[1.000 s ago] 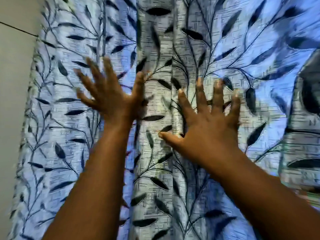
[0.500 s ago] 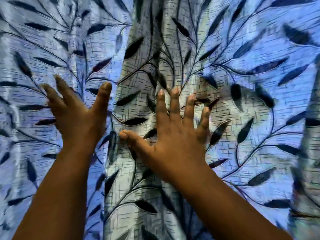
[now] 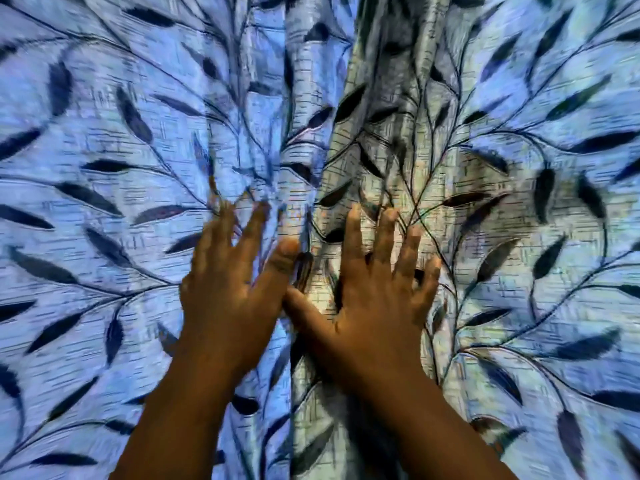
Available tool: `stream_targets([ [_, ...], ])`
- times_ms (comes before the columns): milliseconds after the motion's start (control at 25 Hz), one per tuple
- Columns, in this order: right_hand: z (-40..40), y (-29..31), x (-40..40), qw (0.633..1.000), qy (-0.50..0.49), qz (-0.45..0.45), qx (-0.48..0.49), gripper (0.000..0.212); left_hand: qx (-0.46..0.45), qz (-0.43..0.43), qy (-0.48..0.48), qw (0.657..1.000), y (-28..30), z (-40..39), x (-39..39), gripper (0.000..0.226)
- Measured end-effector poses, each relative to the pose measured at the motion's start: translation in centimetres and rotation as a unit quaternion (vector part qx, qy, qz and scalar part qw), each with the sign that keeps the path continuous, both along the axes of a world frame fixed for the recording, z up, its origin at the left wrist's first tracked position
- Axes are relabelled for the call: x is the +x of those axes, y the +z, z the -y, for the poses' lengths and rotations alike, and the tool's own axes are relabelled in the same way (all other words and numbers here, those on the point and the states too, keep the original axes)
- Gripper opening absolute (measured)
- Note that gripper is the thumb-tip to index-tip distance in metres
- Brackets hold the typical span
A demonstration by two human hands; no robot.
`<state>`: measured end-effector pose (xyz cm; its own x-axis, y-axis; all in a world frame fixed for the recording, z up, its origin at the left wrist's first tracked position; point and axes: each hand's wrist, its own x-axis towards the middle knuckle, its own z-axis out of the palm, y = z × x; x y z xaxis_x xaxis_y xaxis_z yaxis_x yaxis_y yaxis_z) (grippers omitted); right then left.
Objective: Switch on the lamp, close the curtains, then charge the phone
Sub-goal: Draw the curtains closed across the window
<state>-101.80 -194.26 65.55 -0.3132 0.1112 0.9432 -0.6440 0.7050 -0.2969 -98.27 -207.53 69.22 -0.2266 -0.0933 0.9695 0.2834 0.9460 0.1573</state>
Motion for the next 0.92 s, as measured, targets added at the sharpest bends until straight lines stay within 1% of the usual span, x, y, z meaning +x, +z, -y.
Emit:
stream_targets([
  [160, 1.2, -0.9, -0.7, 1.000, -0.019, -0.014, -0.016, 0.090, -0.012, 0.017, -0.013, 1.000, -3.1, 0.0, -0.6, 0.058],
  [240, 1.7, -1.5, -0.9, 0.999, -0.034, -0.023, -0.012, 0.090, -0.031, 0.002, -0.005, 0.999, -4.0, 0.4, -0.9, 0.050],
  [400, 2.1, -1.8, -1.1, 0.998, -0.049, -0.022, -0.013, 0.092, -0.051, -0.009, 0.012, 0.999, -4.4, 1.0, -1.1, 0.054],
  [520, 2.1, -1.9, -1.2, 0.999, -0.039, -0.028, -0.023, 0.093, -0.059, -0.024, 0.024, 0.998, -4.8, 1.0, -1.4, 0.057],
  [640, 2.7, -2.5, -1.0, 0.998, -0.044, -0.030, -0.034, 0.092, -0.067, -0.041, 0.017, 0.997, -5.6, 1.3, -1.8, 0.060],
  [800, 3.9, -4.1, 0.1, 0.999, -0.051, 0.010, -0.005, 0.089, -0.066, -0.043, -0.008, 0.997, -7.3, 2.0, -1.7, 0.059],
  [920, 4.8, -6.2, 0.8, 0.996, -0.069, 0.047, 0.032, 0.087, -0.074, -0.012, -0.027, 0.997, -9.4, 3.3, -1.2, 0.058],
])
